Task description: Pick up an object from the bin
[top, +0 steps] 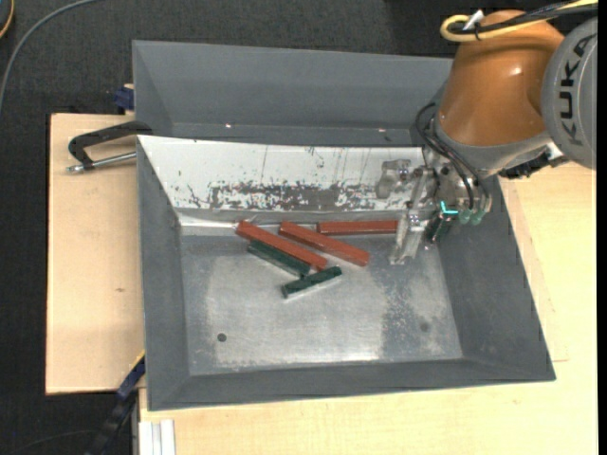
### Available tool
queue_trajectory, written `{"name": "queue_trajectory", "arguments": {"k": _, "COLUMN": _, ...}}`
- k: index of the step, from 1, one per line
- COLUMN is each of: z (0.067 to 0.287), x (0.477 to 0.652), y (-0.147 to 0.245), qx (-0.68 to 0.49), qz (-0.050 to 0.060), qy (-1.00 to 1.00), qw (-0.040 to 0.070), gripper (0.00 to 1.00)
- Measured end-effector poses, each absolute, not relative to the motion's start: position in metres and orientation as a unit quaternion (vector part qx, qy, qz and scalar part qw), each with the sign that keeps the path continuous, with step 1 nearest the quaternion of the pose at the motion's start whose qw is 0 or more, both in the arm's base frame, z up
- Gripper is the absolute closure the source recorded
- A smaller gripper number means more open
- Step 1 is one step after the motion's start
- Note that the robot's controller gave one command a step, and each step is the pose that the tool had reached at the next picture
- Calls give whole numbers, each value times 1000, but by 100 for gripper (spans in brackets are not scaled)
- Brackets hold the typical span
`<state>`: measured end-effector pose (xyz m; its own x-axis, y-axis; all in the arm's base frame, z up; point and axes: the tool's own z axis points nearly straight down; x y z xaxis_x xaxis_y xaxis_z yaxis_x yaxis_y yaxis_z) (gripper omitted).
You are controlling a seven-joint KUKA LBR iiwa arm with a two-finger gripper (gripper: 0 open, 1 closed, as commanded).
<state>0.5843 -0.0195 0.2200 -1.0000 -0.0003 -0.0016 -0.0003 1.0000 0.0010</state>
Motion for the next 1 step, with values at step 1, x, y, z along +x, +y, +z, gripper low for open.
{"name": "queue_trajectory", "arguments": {"k": 1, "z": 117, "x": 599, "y": 32, "qx": -22, "qz": 1, "qy": 1000, "qw": -4, "gripper": 0}}
